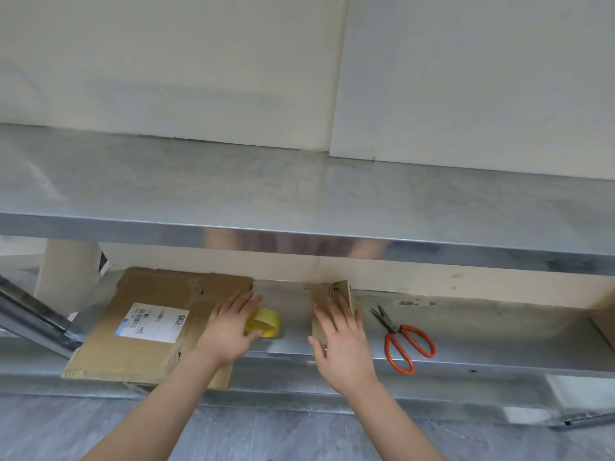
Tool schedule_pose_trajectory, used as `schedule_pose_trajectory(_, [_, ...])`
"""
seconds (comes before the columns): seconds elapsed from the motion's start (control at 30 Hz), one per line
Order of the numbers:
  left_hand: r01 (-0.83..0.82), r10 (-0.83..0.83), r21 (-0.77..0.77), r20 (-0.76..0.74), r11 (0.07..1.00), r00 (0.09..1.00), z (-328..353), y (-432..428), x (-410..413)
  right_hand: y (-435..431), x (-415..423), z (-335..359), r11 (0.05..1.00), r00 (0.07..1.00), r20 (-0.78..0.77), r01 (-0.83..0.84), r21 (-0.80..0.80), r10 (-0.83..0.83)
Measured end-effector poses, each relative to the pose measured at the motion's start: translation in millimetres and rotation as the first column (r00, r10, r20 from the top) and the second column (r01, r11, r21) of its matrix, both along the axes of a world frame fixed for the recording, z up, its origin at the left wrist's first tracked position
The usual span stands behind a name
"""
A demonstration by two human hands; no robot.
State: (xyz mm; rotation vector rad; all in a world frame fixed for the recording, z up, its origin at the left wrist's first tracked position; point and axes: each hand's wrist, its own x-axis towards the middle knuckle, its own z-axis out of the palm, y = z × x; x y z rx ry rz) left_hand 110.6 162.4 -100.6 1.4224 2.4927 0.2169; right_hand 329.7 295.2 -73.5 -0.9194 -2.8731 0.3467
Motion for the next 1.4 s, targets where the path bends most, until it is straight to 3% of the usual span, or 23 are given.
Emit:
schedule_pose_trajectory(0.23, [0.21, -0.193, 0.236, -0.093, 0.949, 0.977, 24.8, 30.4, 83.2, 15.2, 35.4, -9.1, 0.999, 1.0, -0.017, -0.002, 0.04, 0.002])
schedule_pose_trajectory(0.33, [0.194, -0.185, 0.258, -0.058, 0.947, 0.981, 16.1, 41.4, 129.8, 20.0, 48.3, -15.1, 1.0, 1.0, -0.019, 0.012, 0.02, -0.011])
schedule_pose_trajectory(0.4, [0.076, -0.088, 0.248, 0.039, 0.966, 0.995, 2.5, 41.6, 147.0, 23.1, 54.7, -20.5, 0.999, 0.999, -0.011, 0.037, -0.027, -0.037])
schedule_pose_trajectory(0.47, [-0.077, 0.018, 0.239, 0.238, 0.968, 0.971, -9.1, 40.6, 153.9, 26.9, 60.0, -25.6, 0.989, 0.997, -0.035, 0.065, -0.13, -0.07])
schedule_pose_trajectory(0.57, [-0.19, 0.034, 0.224, 0.559, 0.956, 0.828, -16.3, 43.3, 152.3, 32.7, 65.6, -29.6, 0.908, 0.975, -0.156, 0.081, -0.41, -0.158])
schedule_pose_trajectory(0.7, [-0.222, -0.008, 0.236, 0.702, 0.946, 0.713, -11.8, 50.0, 146.5, 40.3, 68.1, -30.8, 0.782, 0.934, -0.246, 0.053, -0.621, -0.259])
schedule_pose_trajectory(0.87, [-0.282, 0.027, 0.24, 0.716, 0.929, 0.697, -6.1, 48.0, 134.9, 50.2, 67.9, -31.0, 0.636, 0.888, -0.297, -0.007, -0.771, -0.351])
schedule_pose_trajectory(1.0, [-0.234, 0.033, 0.232, 0.64, 0.944, 0.768, -8.0, 45.4, 120.2, 45.2, 65.5, -34.3, 0.555, 0.889, -0.29, -0.05, -0.83, -0.353])
schedule_pose_trajectory(1.17, [-0.275, 0.032, 0.256, 0.676, 0.927, 0.737, -11.8, 45.4, 113.0, 47.4, 67.2, -34.8, 0.446, 0.877, -0.266, -0.067, -0.892, -0.401])
schedule_pose_trajectory(1.4, [-0.24, -0.007, 0.292, 0.647, 0.926, 0.763, -13.4, 47.9, 113.3, 54.0, 67.8, -38.0, 0.456, 0.885, -0.255, -0.055, -0.888, -0.389])
